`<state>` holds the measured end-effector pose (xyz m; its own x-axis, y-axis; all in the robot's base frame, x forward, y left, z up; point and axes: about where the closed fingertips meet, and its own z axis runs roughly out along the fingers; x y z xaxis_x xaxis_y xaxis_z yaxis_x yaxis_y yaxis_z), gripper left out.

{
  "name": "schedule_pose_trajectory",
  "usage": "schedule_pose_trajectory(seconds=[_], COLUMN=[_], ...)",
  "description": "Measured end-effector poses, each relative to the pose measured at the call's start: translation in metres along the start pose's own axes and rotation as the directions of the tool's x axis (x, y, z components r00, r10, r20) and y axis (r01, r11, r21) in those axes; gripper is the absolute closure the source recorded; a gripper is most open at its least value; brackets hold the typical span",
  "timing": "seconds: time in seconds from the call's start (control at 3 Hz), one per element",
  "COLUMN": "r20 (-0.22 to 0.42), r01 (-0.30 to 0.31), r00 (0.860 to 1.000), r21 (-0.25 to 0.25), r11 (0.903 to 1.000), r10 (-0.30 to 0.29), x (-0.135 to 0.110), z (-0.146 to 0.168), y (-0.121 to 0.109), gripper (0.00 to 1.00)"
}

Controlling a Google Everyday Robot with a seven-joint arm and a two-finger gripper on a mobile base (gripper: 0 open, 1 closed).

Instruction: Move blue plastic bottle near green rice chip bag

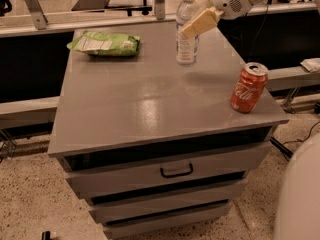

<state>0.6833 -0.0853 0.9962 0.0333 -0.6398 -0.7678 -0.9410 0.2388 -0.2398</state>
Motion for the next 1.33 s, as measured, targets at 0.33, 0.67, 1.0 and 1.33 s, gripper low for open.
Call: schedule_pose_trajectory(seconds=[0.33,0.67,1.0,1.33], r20=[0.016,0.058,0.081,0.084], r01=[0.008,0.008,0.003,0.002], r00=[1.0,0.998,0.997,0.996], r21=[0.075,0.138,0.179,0.177], r11=[0.9971,0.9904,0.9838,0.9841], r10=[-0.009,-0.016,-0.018,-0.017], x=[-0.004,-0.001,-0.006,-0.006], z=[0.001,0.015,0.018,0.02], y=[-0.036,-0.063,-0.074,-0.074], gripper=[1.0,1.0,1.0,1.0])
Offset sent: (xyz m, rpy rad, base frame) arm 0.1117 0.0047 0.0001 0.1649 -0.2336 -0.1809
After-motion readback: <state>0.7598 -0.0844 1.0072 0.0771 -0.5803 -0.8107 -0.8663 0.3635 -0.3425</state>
